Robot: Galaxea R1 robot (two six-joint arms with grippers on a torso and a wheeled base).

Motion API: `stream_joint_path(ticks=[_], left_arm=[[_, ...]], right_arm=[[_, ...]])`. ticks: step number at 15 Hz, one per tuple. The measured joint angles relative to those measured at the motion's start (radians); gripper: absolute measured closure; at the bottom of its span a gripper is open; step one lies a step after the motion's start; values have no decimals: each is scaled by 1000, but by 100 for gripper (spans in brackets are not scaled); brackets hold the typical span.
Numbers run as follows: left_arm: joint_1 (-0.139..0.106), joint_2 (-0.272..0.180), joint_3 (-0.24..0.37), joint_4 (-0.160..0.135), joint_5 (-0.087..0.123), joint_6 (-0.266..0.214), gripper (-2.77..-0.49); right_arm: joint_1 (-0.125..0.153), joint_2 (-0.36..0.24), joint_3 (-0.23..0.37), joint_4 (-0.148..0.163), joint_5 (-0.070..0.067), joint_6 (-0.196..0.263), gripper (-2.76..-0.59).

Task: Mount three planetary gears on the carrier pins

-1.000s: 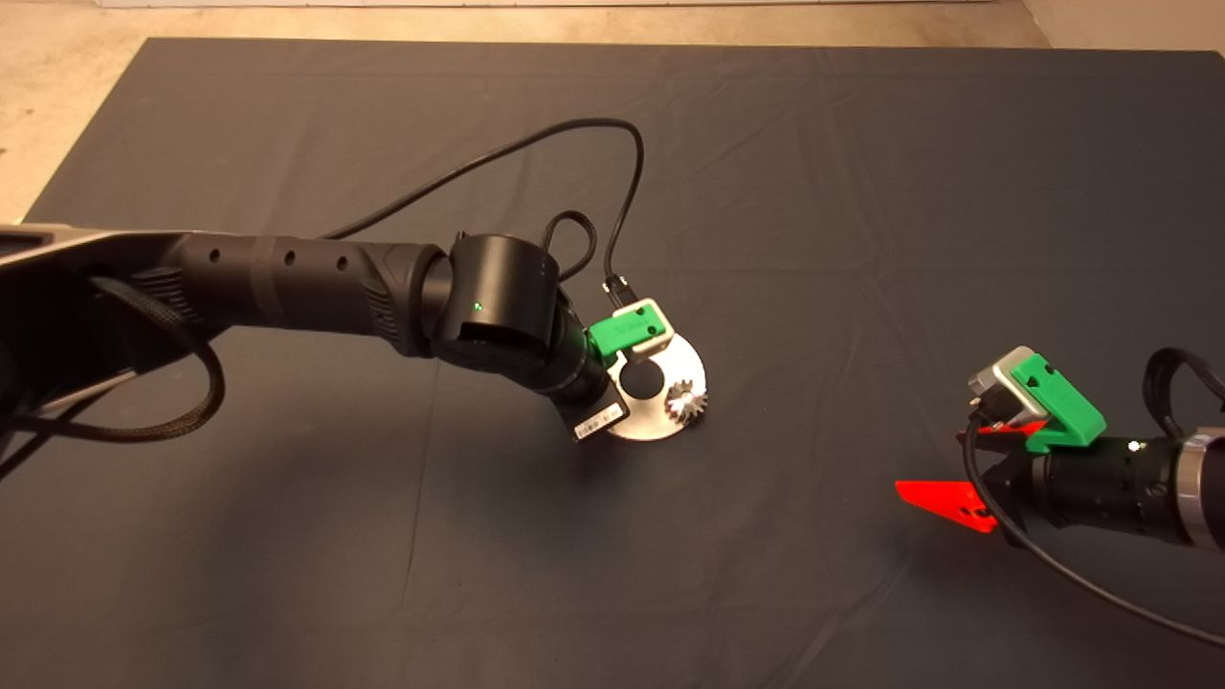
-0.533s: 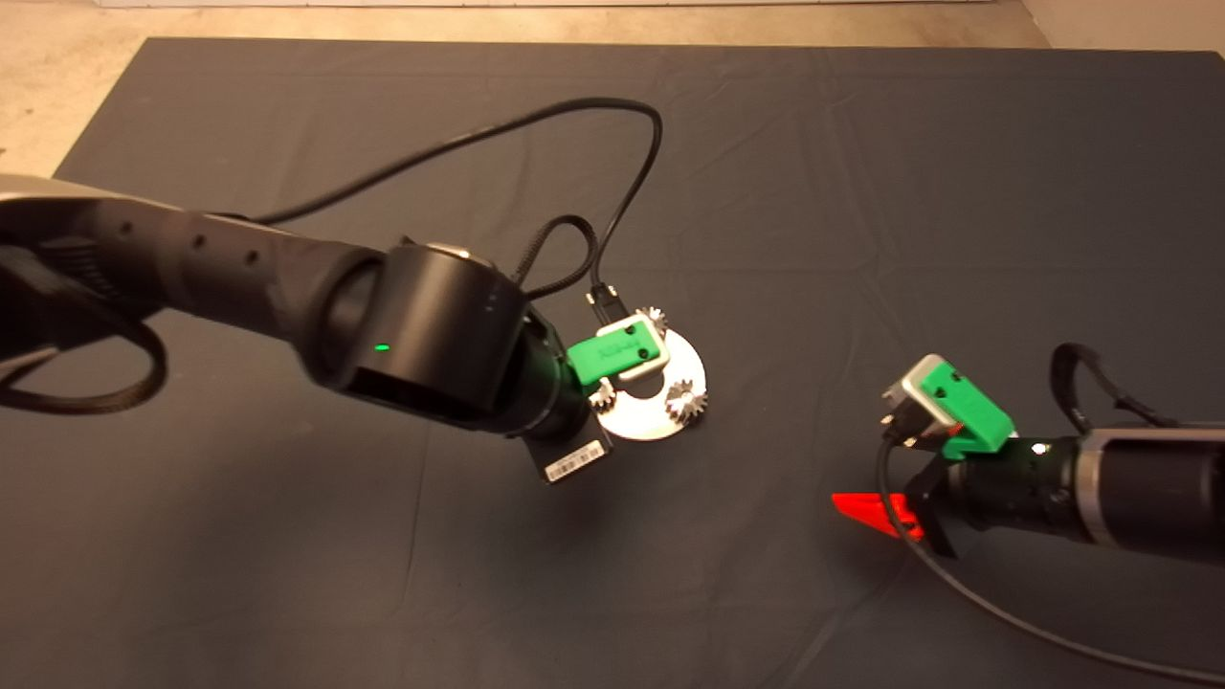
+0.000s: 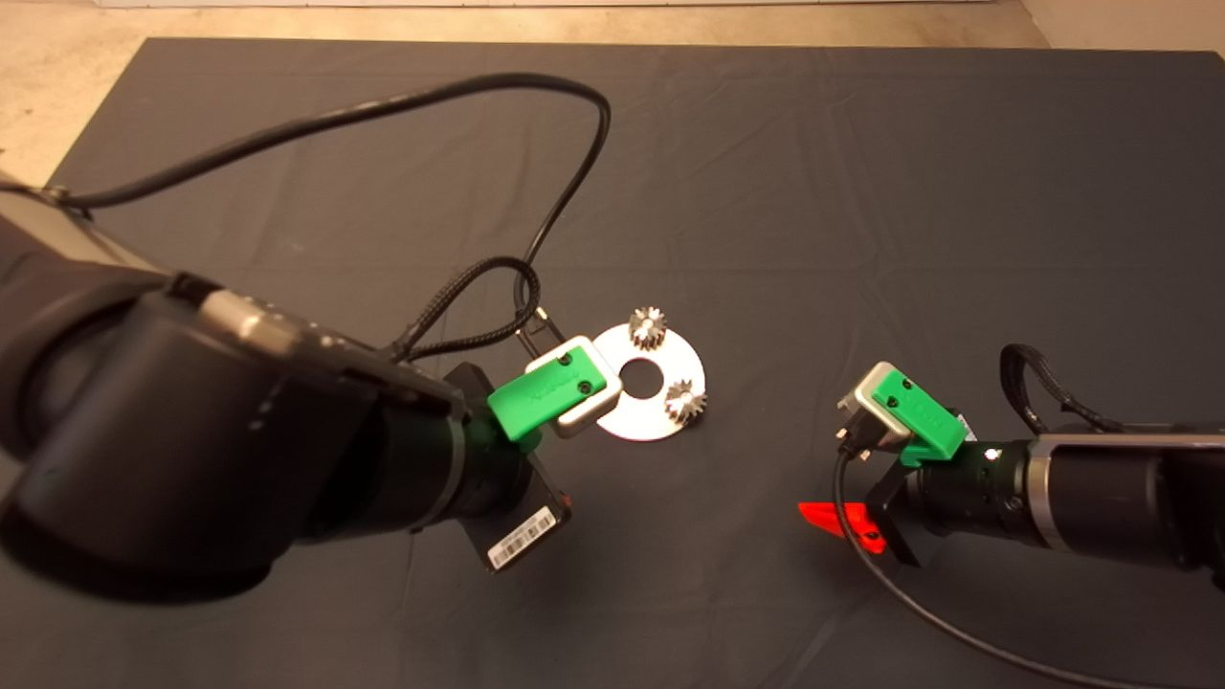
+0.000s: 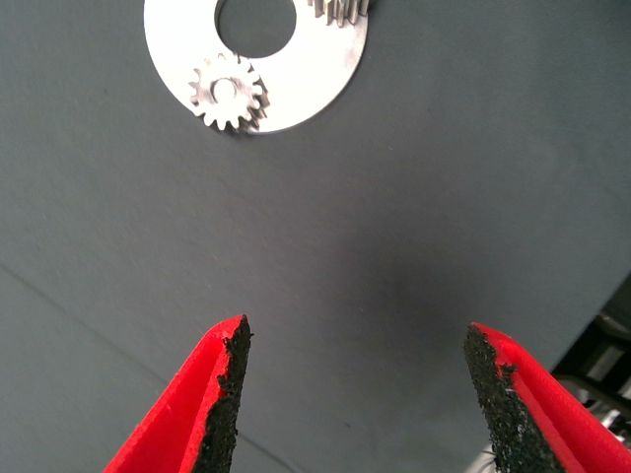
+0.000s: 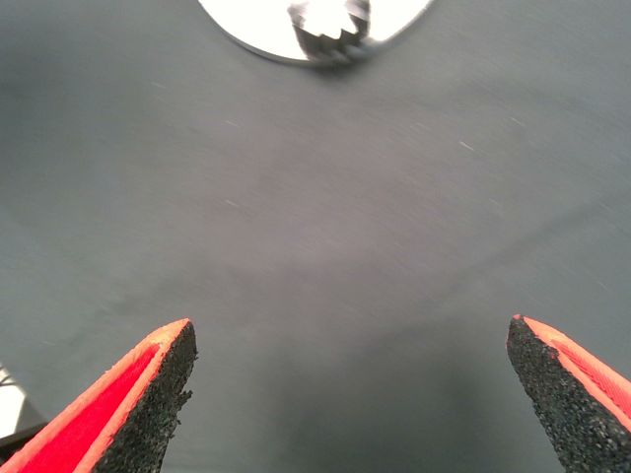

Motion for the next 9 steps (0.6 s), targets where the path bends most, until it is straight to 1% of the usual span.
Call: stream_joint_path(ticks=[1, 2, 3, 4, 5, 6, 7, 8, 9], left_arm=[[0, -1, 15, 2, 0, -40, -149], [0, -1, 27, 6, 0, -77, -149], [0, -1, 32, 8, 0, -103, -149], [0, -1, 35, 13, 0, -115, -149], [0, 0, 37, 20, -1, -128, -149], [0, 2, 39, 24, 0, -140, -149], [0, 2, 42, 24, 0, -146, -149], [0, 2, 43, 24, 0, -149, -149], [0, 2, 45, 25, 0, -156, -149]], right_arm=[[0, 29, 0, 0, 4, 1, -236], [0, 52, 0, -1, 5, 4, -236], [3, 74, 0, -2, 2, 15, -236], [5, 97, 0, -4, -10, 27, -236], [5, 120, 0, -5, -33, 30, -236], [5, 143, 0, -6, -72, 34, -236], [5, 174, 0, -13, -121, 39, -236], [9, 209, 0, -20, -153, 56, -236], [17, 235, 0, -30, -152, 65, -236]])
